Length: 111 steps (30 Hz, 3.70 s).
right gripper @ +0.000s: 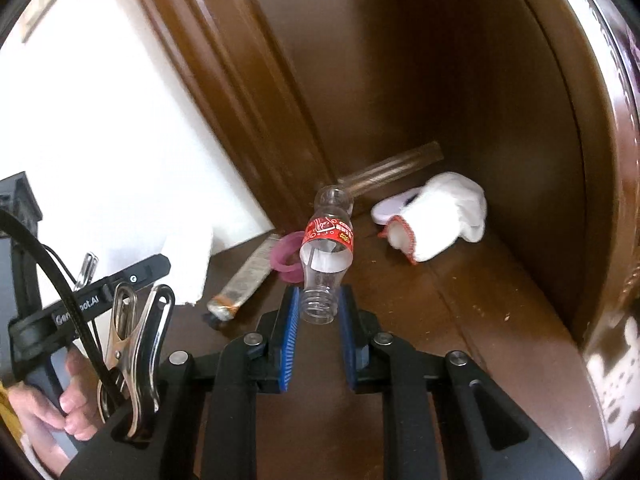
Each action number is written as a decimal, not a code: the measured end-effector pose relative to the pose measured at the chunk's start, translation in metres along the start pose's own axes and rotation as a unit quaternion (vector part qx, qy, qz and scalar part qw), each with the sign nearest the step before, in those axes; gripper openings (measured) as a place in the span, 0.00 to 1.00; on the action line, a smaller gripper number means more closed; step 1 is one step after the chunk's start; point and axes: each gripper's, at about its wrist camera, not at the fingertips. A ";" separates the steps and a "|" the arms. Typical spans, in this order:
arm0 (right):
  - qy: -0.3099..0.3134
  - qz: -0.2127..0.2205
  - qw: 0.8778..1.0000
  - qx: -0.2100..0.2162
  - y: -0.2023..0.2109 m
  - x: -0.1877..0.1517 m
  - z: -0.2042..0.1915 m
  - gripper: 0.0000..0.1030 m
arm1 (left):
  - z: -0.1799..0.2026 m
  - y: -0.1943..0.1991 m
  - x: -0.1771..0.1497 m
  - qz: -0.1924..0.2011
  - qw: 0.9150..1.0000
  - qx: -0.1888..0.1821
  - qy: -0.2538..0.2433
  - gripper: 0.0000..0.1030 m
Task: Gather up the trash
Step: 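Close the right gripper on the clear plastic bottle, then lift the bottle with the right gripper while the left carries the white towel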
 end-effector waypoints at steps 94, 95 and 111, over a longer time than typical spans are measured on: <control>0.092 0.135 0.985 -0.053 0.270 -0.219 0.077 0.20 | 0.225 0.207 -0.171 0.113 0.967 -0.123 -0.191 0.06; 0.090 0.133 0.986 -0.052 0.270 -0.221 0.079 0.20 | 0.226 0.207 -0.173 0.111 0.967 -0.125 -0.193 0.06; 0.096 0.074 0.991 -0.063 0.264 -0.260 0.110 0.20 | 0.251 0.196 -0.233 0.043 0.957 -0.155 -0.240 0.06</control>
Point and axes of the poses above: each gripper's, at about its wrist camera, not at the fingertips, and y roughly against the way its jaws point, z to its right, x to its top, and after that the axes turned 12 degrees about -y, right-handed
